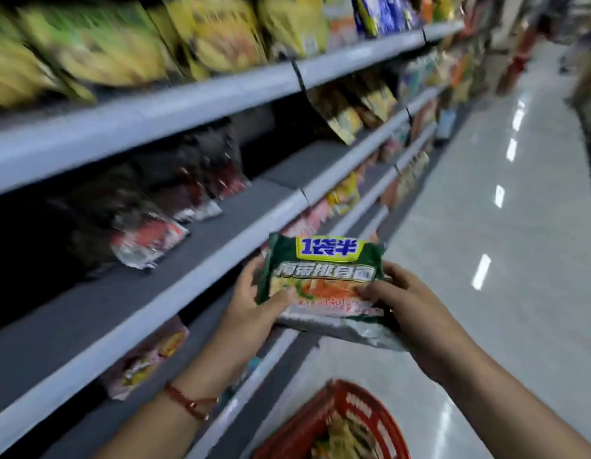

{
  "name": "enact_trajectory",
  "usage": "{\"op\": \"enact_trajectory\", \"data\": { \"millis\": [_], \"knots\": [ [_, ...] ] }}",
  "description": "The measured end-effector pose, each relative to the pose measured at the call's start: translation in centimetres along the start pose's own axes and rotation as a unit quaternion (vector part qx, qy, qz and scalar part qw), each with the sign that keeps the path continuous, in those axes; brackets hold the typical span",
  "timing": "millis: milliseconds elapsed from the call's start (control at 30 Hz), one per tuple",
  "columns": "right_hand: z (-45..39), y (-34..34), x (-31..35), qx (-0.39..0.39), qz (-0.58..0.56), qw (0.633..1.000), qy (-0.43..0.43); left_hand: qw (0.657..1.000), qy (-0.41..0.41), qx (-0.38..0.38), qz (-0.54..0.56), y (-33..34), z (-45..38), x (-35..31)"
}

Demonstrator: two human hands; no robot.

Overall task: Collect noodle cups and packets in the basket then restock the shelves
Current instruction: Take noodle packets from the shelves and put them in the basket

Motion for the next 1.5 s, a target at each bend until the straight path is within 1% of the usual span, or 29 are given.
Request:
{"op": "enact_trajectory", "data": {
  "millis": [67, 167, 233, 300, 367, 467, 533, 633, 700, 800, 867, 1033, 1100, 1233, 1400, 1500],
  "knots": [
    [0.8, -0.7, 5.3, 0.041, 0.009, 0.996, -0.074, 0.993, 0.102, -0.049, -0.039, 0.2, 2.1, -6.5],
    [1.9, -0.8, 10.4, 0.099, 0.026, 0.983, -0.151, 0.973, 0.196, -0.101, -0.064, 0.4, 6.0, -12.7],
    [2.9, -0.3, 13.0, 0.130, 0.038, 0.972, -0.190, 0.961, 0.235, -0.130, -0.065, 0.8, 9.2, -15.7],
    [3.7, 0.8, 14.8, 0.159, 0.063, 0.961, -0.216, 0.950, 0.251, -0.170, -0.072, 0.7, 12.3, -17.6],
    [4.8, 2.2, 16.1, 0.196, 0.077, 0.950, -0.231, 0.940, 0.249, -0.223, -0.066, 0.1, 15.2, -18.5],
    [6.3, 4.6, 17.3, 0.259, 0.080, 0.934, -0.235, 0.920, 0.240, -0.302, -0.071, -1.3, 19.1, -18.9],
    [7.2, 6.1, 17.6, 0.298, 0.072, 0.923, -0.233, 0.904, 0.243, -0.341, -0.083, -2.3, 21.4, -19.0],
    [8.3, 7.8, 17.4, 0.337, 0.092, 0.910, -0.223, 0.888, 0.260, -0.364, -0.106, -2.9, 23.5, -19.2],
    [7.9, 8.4, 17.0, 0.345, 0.095, 0.908, -0.219, 0.890, 0.277, -0.344, -0.117, -3.0, 23.2, -19.0],
    [6.3, 7.6, 17.2, 0.333, 0.097, 0.907, -0.238, 0.886, 0.278, -0.330, -0.171, -2.2, 20.7, -19.4],
    [4.6, 6.1, 17.5, 0.316, 0.097, 0.911, -0.246, 0.891, 0.259, -0.330, -0.172, -1.4, 18.1, -19.0],
    [-0.4, -1.3, 18.2, 0.193, 0.085, 0.943, -0.257, 0.918, 0.270, -0.240, -0.165, 3.0, 9.2, -18.4],
    [-2.7, -5.2, 18.5, 0.135, 0.092, 0.949, -0.270, 0.930, 0.265, -0.203, -0.156, 6.8, 5.5, -19.0],
    [-8.1, -14.9, 19.2, 0.037, 0.074, 0.959, -0.269, 0.934, 0.286, -0.129, -0.167, 16.0, -2.5, -20.1],
    [-16.8, -27.3, 20.5, -0.052, 0.071, 0.950, -0.299, 0.909, 0.344, -0.076, -0.221, 27.9, -13.4, -21.2],
    [-23.0, -33.4, 22.1, -0.066, 0.065, 0.938, -0.333, 0.899, 0.365, -0.072, -0.231, 34.4, -19.6, -21.9]
  ]
}}
Point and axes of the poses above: each hand's wrist, its own z-axis away from the middle knuckle, its own y-axis out of the palm, x = y × z, the point moved 4 cm from there along -z, towards the middle knuckle, and after that the axes turned 12 degrees about z, right-handed, at the moved point
